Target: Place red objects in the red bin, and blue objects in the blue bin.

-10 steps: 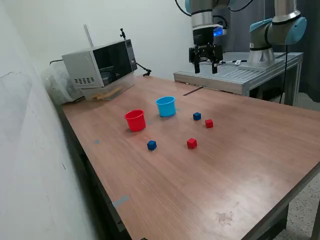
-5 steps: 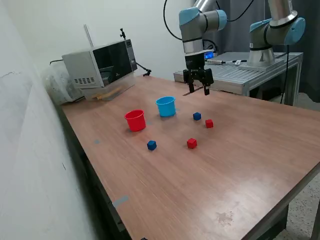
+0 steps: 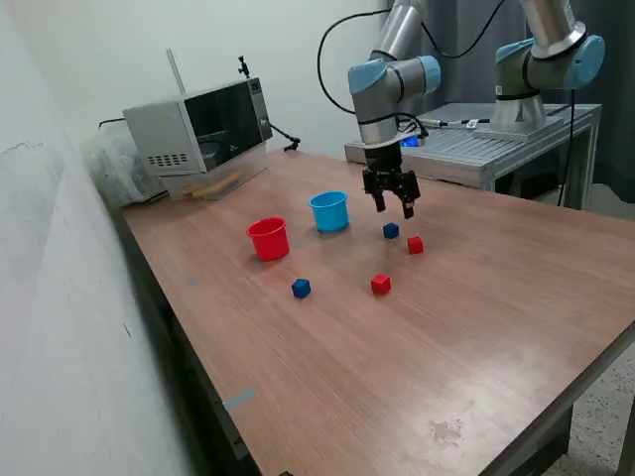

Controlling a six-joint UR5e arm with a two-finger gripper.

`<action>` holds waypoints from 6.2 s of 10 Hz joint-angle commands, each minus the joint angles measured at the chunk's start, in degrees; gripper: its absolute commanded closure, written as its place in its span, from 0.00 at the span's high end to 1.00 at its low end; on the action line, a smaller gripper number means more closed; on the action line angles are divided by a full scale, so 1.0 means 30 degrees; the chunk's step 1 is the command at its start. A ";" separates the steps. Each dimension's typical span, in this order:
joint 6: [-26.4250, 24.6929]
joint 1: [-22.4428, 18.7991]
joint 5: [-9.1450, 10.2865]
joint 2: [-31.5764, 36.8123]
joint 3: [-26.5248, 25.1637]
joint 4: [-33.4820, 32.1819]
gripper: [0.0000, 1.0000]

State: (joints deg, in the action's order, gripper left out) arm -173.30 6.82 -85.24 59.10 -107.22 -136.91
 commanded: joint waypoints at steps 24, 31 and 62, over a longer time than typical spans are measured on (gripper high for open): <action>-0.0064 0.3200 -0.0765 0.2919 0.0612 -0.0388 0.00; -0.1030 0.4172 -0.0765 0.2070 0.1373 -0.0418 1.00; -1.0230 -0.2973 -0.0912 -0.2678 0.3893 0.2248 1.00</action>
State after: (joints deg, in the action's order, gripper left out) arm -203.99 -1.40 -87.94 50.63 -95.51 -130.19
